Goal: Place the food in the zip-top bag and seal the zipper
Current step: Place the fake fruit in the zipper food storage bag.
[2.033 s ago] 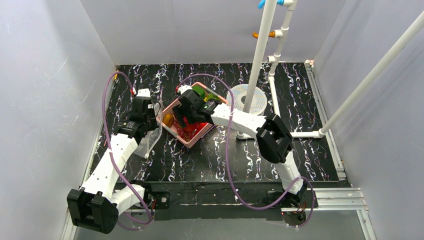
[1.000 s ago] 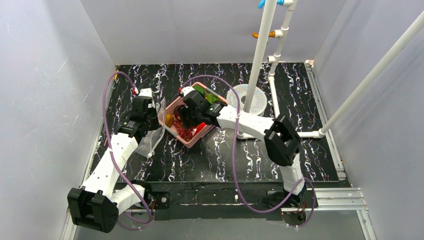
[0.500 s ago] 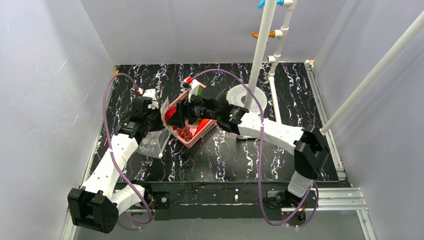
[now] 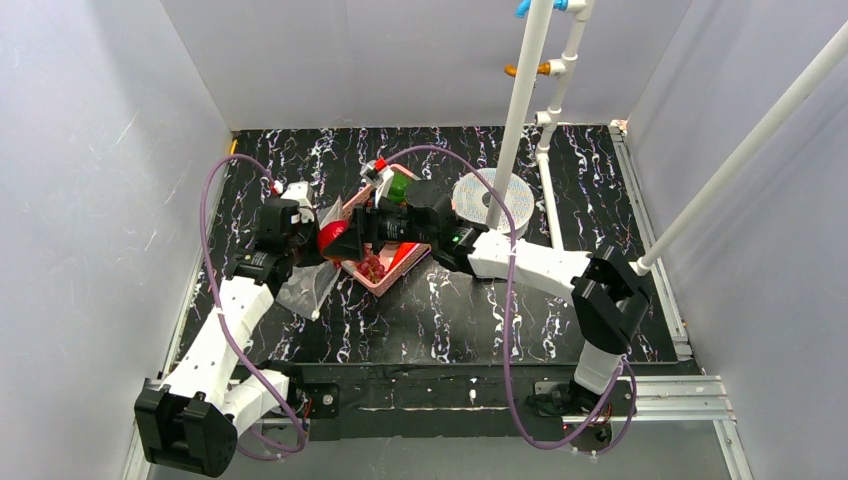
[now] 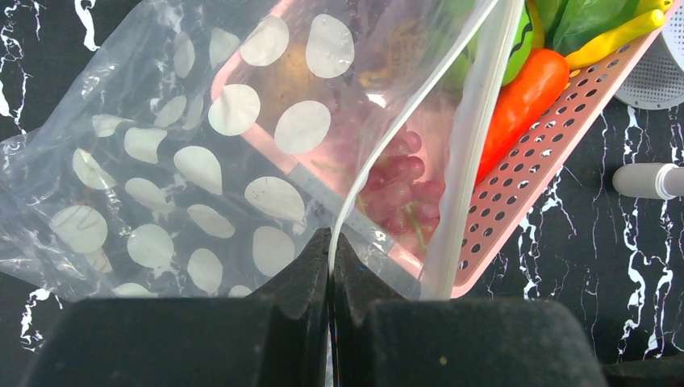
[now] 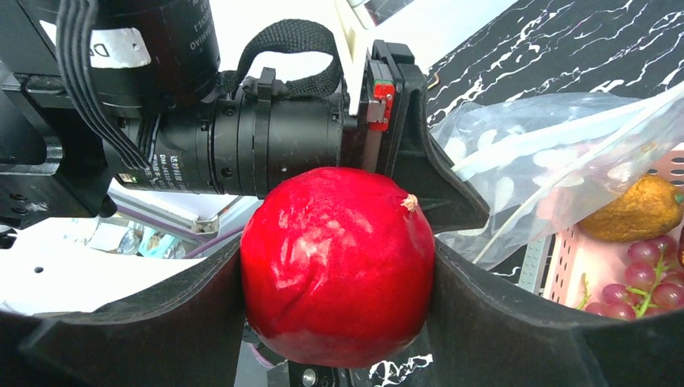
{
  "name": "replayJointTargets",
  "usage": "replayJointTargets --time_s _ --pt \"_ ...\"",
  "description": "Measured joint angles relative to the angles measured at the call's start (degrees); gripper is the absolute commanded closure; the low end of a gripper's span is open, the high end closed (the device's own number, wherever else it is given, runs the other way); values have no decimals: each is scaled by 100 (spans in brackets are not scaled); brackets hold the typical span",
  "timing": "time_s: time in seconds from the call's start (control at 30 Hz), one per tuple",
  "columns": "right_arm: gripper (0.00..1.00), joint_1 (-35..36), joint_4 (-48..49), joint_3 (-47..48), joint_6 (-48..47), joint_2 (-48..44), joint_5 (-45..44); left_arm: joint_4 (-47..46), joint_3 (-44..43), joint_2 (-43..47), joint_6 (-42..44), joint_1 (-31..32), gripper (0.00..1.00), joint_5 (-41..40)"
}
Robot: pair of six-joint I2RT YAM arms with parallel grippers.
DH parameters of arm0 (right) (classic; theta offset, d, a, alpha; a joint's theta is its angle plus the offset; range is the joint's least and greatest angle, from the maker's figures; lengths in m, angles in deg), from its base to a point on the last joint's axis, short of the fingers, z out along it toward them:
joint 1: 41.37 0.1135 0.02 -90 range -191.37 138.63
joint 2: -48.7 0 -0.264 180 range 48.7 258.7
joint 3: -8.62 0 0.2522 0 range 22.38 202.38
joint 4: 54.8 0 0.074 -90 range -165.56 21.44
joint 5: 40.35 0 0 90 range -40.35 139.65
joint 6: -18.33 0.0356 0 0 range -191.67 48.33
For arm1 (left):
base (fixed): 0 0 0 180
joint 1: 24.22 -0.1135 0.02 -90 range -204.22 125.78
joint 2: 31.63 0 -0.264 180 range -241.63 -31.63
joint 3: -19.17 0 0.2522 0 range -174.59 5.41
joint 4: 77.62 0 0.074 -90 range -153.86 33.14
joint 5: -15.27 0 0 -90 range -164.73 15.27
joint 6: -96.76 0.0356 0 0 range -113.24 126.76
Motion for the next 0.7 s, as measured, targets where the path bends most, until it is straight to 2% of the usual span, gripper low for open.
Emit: replayJointTargets --time_s 0.47,0.7 --pt "99 -27 409 -210 218 127 -73 -5 67 20 0 -51 100 -101" --pt "99 -230 119 -574 224 514 -372 -182 67 313 -39 67 100 171"
